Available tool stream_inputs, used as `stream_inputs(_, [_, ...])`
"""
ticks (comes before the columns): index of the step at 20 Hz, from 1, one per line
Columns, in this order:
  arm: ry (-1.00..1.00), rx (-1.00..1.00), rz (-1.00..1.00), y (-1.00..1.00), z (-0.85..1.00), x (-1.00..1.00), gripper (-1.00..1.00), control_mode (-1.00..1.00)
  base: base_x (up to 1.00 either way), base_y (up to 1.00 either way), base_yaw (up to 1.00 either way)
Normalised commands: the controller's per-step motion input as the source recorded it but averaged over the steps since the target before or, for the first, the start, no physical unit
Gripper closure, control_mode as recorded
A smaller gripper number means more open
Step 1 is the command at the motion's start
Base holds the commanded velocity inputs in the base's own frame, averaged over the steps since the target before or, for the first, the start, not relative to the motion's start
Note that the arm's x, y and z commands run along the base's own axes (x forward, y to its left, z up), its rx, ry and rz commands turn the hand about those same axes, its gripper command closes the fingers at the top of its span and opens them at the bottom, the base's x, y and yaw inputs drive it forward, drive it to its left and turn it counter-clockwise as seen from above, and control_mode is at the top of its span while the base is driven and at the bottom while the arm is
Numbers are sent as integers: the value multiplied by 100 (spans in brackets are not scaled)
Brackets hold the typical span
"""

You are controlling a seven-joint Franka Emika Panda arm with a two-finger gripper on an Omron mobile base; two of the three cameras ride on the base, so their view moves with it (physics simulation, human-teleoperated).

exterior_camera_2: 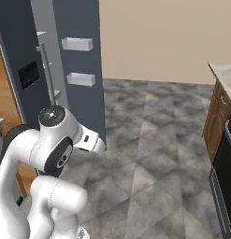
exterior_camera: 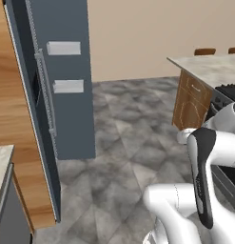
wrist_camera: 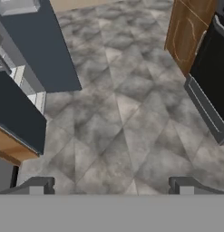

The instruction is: Take a sugar cube from the saucer and place it inside the coffee. Then, grab milk from the fridge and place it next to the coffee on the counter to sweeten the coffee.

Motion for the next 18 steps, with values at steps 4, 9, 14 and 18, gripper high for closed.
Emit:
stream_inputs(4, [0,0,0,0,0,0,-100,100,100,-49,3])
stream_inputs(9, [0,0,0,0,0,0,-100,100,100,-41,4])
stream_inputs(14, [0,0,0,0,0,0,-100,100,100,-37,42])
stream_inputs(18, [0,0,0,0,0,0,-100,100,100,-31,53])
